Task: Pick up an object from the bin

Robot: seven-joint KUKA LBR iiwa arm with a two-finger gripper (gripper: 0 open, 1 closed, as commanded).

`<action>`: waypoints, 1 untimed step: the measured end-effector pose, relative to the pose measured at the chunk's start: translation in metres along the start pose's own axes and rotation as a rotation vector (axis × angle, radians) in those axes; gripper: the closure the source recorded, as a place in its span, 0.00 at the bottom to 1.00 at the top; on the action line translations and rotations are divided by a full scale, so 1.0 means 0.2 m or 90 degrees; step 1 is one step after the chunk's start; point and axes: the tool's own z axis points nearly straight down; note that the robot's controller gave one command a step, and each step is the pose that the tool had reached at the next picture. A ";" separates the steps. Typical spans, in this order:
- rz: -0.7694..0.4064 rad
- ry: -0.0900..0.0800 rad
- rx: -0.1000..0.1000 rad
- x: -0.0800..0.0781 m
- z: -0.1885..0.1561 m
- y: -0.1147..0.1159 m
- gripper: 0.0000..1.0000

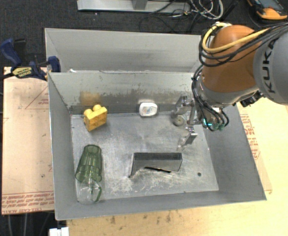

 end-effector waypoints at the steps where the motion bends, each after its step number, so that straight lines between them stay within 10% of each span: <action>1: 0.000 -0.005 0.000 -0.01 -0.02 0.00 0.00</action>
Offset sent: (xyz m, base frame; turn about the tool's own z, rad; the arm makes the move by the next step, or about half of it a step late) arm -0.0465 0.0234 -0.0921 -0.3561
